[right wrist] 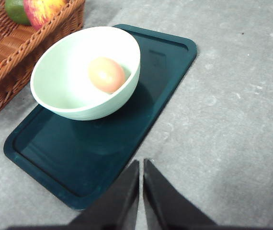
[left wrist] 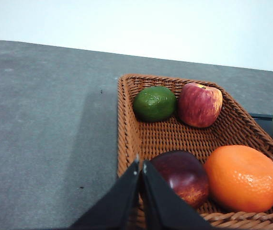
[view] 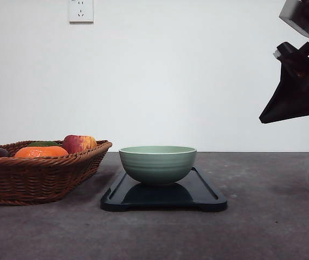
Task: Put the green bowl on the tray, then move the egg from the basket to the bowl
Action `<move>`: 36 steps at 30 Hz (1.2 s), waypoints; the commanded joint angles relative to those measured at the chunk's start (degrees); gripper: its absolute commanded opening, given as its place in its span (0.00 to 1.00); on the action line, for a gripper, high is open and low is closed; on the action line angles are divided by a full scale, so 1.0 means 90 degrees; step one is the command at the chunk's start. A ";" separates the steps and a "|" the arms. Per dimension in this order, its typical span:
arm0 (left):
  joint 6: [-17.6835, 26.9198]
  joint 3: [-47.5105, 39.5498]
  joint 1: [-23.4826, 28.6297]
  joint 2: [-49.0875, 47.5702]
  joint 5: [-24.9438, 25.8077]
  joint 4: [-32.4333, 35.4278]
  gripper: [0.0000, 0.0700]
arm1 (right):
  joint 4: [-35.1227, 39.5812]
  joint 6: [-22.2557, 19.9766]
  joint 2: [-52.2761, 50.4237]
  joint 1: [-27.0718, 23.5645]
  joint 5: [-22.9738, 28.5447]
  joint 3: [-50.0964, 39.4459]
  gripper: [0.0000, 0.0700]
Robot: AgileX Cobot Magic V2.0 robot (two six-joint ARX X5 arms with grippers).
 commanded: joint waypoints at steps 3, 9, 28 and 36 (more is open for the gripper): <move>-0.0005 -0.0124 0.0000 -0.0007 -0.0012 0.0077 0.00 | 0.0053 0.0002 0.0030 0.0031 -0.0018 0.0015 0.00; -0.0005 -0.0124 0.0000 -0.0007 -0.0012 0.0076 0.00 | 0.0160 -0.0769 -0.0370 -0.0099 0.1077 -0.0144 0.00; -0.0005 -0.0124 0.0000 -0.0007 -0.0012 0.0076 0.00 | 0.1588 -0.0130 -0.4977 -0.1337 0.2158 -0.3527 0.00; -0.0005 -0.0124 0.0000 -0.0007 -0.0012 0.0080 0.00 | 0.0375 -0.0100 -0.6405 -0.1420 0.2647 -0.3541 0.00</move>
